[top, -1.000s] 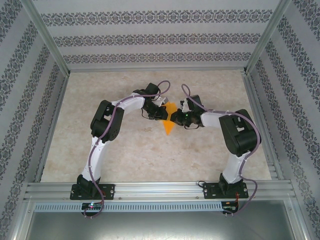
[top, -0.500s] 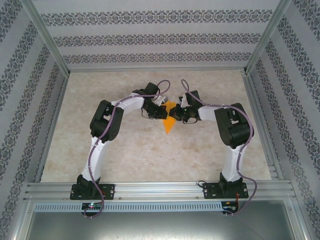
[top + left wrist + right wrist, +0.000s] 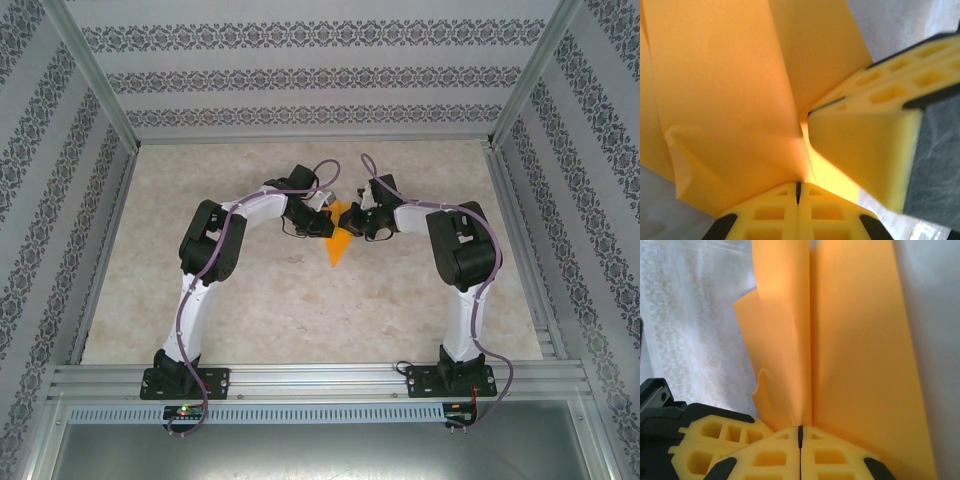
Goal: Fold a paper plane with a square sheet of paper (pick it up from the middle)
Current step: Fourth fold the wing at the center of the table.
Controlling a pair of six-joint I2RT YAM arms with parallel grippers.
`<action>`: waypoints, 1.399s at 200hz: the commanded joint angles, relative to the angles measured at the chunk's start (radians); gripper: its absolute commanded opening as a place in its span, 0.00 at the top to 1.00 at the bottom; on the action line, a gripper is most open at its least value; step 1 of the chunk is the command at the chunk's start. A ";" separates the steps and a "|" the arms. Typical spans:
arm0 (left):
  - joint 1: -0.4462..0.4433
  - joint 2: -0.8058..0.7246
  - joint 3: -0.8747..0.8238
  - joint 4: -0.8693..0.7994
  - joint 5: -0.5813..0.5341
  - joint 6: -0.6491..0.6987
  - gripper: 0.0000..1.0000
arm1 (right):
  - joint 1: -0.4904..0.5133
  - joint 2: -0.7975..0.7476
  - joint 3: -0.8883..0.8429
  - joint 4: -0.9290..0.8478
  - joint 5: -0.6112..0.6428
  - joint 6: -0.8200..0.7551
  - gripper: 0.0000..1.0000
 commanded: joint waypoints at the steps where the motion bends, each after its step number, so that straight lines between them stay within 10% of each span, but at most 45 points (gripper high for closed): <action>1: -0.002 -0.019 -0.030 -0.014 -0.026 0.036 0.99 | -0.013 0.013 0.058 -0.077 0.059 -0.062 0.93; 163: -0.002 -0.025 -0.034 -0.011 -0.016 0.052 0.99 | -0.022 0.126 0.206 -0.056 -0.093 -0.008 0.93; 280: -0.013 -0.089 -0.047 -0.018 -0.003 0.049 0.96 | -0.009 0.149 0.260 -0.289 0.130 -0.152 0.93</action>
